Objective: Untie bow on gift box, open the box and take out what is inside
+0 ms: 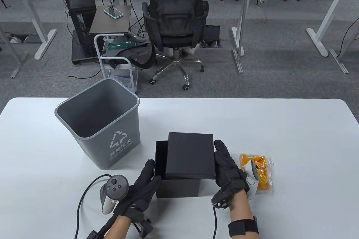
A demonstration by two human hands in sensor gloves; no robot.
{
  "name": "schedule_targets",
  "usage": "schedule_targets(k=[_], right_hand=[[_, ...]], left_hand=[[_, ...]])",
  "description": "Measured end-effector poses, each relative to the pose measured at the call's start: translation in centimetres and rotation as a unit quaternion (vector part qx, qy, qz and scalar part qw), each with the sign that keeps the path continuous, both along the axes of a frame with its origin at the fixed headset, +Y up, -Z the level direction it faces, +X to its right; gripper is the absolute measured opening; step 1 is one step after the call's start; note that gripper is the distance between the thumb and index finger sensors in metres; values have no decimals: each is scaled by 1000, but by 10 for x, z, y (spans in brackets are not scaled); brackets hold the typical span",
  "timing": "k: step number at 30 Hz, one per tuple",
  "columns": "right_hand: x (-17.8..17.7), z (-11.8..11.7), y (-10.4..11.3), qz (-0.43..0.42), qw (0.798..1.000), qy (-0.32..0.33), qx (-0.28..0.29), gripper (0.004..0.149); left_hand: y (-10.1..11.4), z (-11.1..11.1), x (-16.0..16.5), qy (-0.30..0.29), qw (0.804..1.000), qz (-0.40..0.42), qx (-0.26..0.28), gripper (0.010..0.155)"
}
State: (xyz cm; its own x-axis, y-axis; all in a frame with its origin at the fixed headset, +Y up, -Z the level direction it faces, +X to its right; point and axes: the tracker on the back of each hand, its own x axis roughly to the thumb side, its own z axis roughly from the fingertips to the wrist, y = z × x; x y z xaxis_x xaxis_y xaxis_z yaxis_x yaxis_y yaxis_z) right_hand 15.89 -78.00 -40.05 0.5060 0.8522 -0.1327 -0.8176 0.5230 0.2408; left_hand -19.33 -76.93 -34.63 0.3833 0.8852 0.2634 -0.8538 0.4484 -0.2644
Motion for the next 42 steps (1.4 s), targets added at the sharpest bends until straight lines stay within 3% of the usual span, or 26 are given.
schedule_targets(k=[3, 5, 9, 23, 35, 42], right_hand=[[-3, 3, -2, 3, 1000, -21, 10, 64], [-6, 3, 0, -5, 1000, -1, 20, 69], [-15, 5, 5, 70, 997, -2, 30, 67], [-33, 12, 8, 154, 986, -53, 42, 59], [-57, 21, 18, 179, 974, -140, -7, 59], [-57, 19, 15, 195, 968, -153, -26, 58]], left_hand=[[0, 0, 0, -2, 1000, 8, -2, 76], [0, 0, -1, -4, 1000, 17, -5, 75], [-1, 0, 0, -8, 999, 48, -17, 73], [-5, 1, -3, 7, 993, 114, -36, 70], [-8, -1, -7, 20, 990, 133, -37, 74], [-9, -3, -8, 28, 989, 138, -54, 72]])
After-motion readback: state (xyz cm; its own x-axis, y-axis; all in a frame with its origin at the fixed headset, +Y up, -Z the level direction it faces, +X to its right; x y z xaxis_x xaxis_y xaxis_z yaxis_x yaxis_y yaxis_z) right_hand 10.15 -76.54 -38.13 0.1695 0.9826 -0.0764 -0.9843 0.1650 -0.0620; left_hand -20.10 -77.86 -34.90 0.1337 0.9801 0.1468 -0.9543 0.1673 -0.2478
